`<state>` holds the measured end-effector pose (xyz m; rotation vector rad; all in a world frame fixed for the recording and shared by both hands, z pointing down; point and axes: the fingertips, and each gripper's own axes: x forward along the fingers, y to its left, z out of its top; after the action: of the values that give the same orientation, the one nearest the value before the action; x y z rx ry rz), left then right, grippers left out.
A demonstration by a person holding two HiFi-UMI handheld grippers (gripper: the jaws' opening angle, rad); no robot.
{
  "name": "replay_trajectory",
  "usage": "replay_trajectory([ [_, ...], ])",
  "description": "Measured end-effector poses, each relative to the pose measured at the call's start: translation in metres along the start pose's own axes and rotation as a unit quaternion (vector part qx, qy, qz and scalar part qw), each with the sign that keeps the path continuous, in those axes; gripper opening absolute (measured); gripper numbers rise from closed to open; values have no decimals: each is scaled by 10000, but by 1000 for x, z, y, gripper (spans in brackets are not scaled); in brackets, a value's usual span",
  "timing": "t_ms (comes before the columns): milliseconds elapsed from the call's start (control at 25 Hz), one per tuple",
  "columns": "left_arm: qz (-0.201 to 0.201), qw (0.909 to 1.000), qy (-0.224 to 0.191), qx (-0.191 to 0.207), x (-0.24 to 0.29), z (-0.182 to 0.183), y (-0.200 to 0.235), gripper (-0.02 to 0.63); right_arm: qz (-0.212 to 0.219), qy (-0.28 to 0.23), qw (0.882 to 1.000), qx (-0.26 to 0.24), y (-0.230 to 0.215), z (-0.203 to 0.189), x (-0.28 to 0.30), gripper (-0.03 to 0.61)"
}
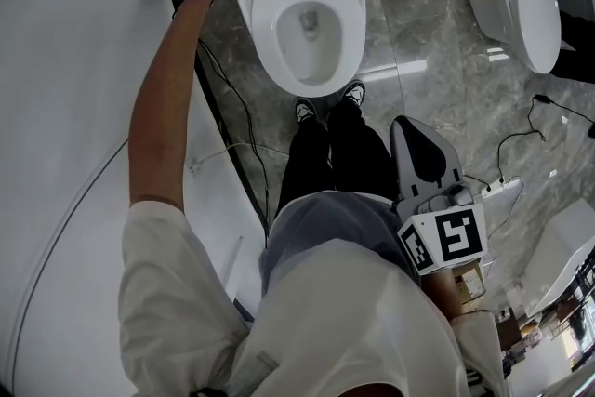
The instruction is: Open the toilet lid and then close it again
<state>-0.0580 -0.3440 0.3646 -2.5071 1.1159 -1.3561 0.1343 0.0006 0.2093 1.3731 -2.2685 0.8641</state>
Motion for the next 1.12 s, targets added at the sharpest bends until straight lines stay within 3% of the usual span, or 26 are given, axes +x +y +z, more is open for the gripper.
replay_trajectory([
  [480, -82, 9996, -158, -213, -21, -6, -21, 52, 102, -42, 9999, -53, 21, -5, 0, 11],
  [1120, -230, 9990, -292, 244, -58, -18, -67, 49, 234, -62, 9996, -154, 54, -17, -6, 11],
])
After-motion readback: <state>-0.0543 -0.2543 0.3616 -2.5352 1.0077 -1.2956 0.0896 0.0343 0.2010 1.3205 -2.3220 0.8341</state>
